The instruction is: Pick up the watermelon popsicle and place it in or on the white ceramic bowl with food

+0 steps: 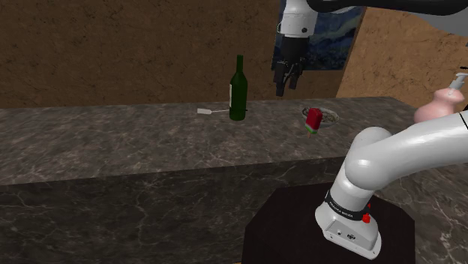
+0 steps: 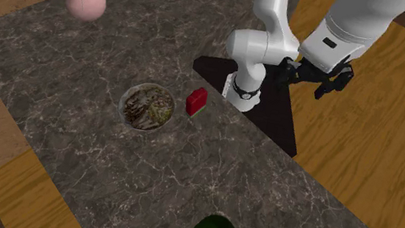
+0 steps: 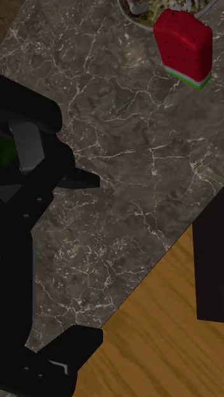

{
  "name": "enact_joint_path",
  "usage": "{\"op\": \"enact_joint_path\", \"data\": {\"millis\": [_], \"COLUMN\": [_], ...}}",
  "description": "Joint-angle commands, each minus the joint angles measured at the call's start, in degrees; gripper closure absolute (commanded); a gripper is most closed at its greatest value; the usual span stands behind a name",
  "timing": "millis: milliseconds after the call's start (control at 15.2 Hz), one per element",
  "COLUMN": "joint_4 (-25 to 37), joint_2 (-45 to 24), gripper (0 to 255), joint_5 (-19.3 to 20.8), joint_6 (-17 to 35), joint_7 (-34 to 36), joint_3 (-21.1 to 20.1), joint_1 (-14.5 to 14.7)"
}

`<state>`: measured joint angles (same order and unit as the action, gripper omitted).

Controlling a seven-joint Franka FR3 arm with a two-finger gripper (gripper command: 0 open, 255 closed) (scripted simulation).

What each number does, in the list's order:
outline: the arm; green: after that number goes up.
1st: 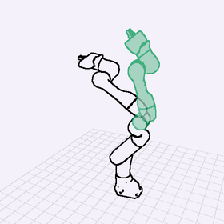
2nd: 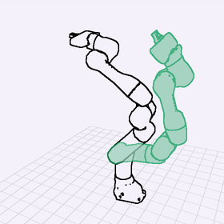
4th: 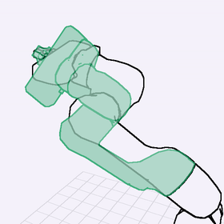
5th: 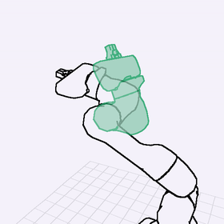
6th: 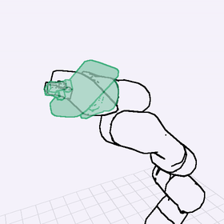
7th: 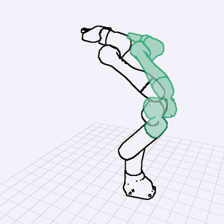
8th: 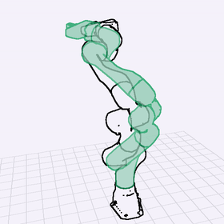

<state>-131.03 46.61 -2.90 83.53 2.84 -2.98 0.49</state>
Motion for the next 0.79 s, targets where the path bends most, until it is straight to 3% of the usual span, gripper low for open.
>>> {"op": "enact_joint_path", "data": {"millis": [0, 726], "joint_4": [0.0, -12.64], "joint_2": [0.0, 4.84], "gripper": [0, 0], "joint_5": [0.0, 10.08], "joint_6": [0.0, 11.15], "joint_7": [0.0, -6.56], "joint_3": [0.0, 10.99], "joint_1": [0.0, -7.33]}}
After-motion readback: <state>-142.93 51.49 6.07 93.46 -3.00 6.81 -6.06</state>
